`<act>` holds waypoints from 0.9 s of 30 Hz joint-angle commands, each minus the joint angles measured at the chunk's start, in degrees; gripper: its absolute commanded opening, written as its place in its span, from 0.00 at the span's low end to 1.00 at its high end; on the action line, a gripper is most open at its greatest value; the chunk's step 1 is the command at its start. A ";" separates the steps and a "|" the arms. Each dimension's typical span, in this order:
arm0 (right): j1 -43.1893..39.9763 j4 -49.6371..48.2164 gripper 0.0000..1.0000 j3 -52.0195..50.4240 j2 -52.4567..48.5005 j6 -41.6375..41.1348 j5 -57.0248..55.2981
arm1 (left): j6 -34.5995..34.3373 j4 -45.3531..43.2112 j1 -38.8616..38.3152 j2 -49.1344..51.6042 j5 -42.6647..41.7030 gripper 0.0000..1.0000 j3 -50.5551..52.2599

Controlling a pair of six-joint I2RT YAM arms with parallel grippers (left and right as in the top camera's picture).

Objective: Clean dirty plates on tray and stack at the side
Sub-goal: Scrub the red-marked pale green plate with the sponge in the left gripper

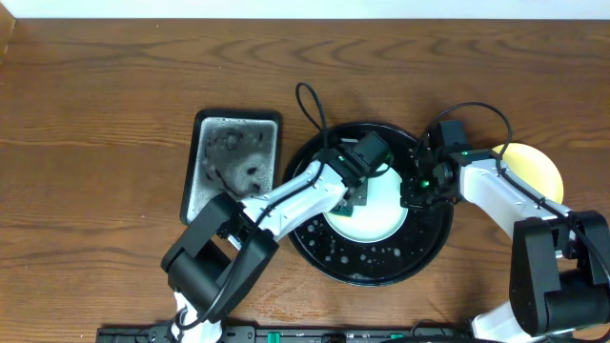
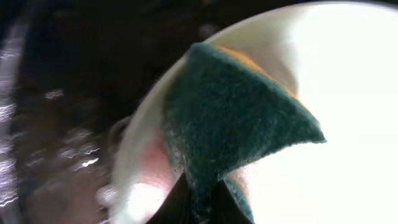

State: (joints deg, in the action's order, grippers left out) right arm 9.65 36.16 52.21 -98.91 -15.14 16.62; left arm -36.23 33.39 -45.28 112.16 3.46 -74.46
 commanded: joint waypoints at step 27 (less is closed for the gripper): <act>0.20 0.00 0.01 -1.66 -1.51 -1.11 -4.33 | -1.53 5.97 0.98 3.52 3.78 0.07 1.36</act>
State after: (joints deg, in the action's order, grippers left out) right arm 9.65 36.12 52.14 -98.91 -15.51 16.75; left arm -38.70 34.65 -46.35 113.40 -12.88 -75.59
